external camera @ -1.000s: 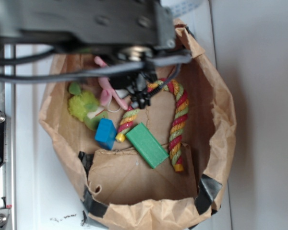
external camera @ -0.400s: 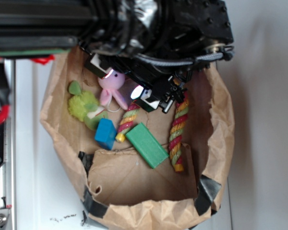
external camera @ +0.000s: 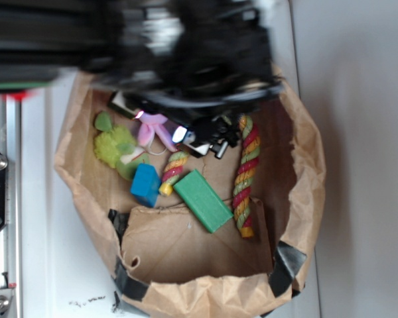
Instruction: Grab the pink bunny.
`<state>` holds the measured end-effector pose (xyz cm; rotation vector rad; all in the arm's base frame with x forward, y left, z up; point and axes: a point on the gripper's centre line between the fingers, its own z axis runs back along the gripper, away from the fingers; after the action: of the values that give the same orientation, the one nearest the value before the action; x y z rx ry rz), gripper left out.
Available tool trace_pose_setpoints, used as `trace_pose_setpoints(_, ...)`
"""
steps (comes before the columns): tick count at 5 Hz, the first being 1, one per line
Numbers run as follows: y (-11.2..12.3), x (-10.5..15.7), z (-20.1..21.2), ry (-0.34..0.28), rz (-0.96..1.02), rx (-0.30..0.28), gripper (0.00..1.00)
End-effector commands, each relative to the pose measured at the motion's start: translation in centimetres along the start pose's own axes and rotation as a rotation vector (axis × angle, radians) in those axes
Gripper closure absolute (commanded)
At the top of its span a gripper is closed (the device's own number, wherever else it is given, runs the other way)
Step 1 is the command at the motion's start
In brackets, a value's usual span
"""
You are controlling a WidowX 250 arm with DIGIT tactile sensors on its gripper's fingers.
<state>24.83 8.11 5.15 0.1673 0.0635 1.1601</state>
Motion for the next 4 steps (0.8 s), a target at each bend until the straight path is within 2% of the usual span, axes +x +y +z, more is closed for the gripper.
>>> trace_pose_setpoints(1,1.8,2.9,0.8,-0.048,0.152,-0.070,0.00)
trace_pose_setpoints(2,2.7,3.9,0.3,-0.048,0.184,-0.079,0.00)
trace_pose_setpoints(4,2.6,5.1,0.6,-0.026,0.206,-0.081,0.00)
